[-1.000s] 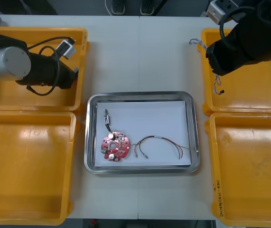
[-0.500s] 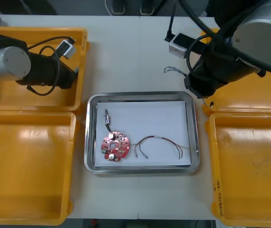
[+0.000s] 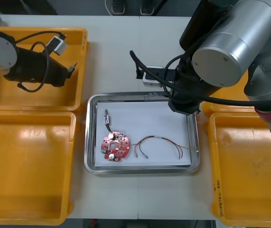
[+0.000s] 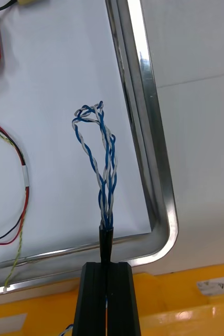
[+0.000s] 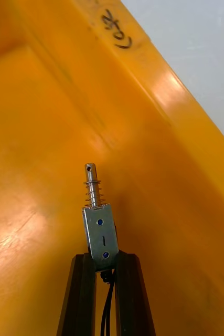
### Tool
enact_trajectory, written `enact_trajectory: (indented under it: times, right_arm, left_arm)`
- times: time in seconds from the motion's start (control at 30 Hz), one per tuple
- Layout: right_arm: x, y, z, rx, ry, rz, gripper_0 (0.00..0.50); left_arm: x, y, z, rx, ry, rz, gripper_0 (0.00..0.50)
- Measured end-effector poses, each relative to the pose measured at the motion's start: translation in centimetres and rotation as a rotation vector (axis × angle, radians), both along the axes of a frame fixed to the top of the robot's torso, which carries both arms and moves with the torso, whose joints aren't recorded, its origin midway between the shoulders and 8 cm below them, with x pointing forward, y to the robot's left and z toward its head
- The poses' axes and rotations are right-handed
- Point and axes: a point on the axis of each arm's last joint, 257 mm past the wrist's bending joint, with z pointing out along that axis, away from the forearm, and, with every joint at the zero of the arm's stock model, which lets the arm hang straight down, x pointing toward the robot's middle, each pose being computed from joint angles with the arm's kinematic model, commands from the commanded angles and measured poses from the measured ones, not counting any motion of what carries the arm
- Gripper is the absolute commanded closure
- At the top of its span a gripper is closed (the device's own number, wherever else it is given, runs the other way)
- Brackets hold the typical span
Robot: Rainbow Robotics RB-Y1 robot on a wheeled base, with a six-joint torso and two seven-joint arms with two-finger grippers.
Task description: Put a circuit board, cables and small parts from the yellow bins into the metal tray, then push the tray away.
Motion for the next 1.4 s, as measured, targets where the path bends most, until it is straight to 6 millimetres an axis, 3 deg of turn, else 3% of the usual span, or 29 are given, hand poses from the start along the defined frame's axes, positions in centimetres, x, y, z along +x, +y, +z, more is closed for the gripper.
enact_trajectory:
  times: [0.37, 0.8, 1.0, 1.27, 1.3, 1.33, 1.4]
  right_arm:
    - [1.9, 1.3, -1.8, -0.065, -0.079, 0.075, 0.500]
    - [3.5, 1.6, -6.1, -0.117, -0.076, 0.087, 0.500]
    - [4.2, 1.4, -7.8, -0.144, -0.073, 0.114, 0.500]
    - [4.5, 1.3, -8.5, -0.155, -0.078, 0.117, 0.498]
    - [4.5, 1.3, -8.5, -0.155, -0.080, 0.118, 0.417]
    - [4.5, 1.4, -8.5, -0.156, -0.081, 0.118, 0.265]
    - [4.5, 1.4, -8.5, -0.157, -0.081, 0.119, 0.154]
  left_arm:
    - [-1.1, 1.7, 1.9, -0.024, 0.034, 0.004, 0.500]
    - [-3.5, 2.0, 5.1, 0.079, 0.048, -0.059, 0.500]
    - [-4.8, 2.0, 6.5, 0.030, 0.114, 0.029, 0.498]
    - [-7.0, 1.2, 7.7, -0.020, 0.210, 0.145, 0.497]
    - [-7.4, 1.2, 7.8, -0.011, 0.214, 0.140, 0.499]
    - [-7.7, 1.2, 7.9, -0.001, 0.218, 0.136, 0.498]
    - [-8.3, 1.2, 8.3, 0.020, 0.221, 0.128, 0.497]
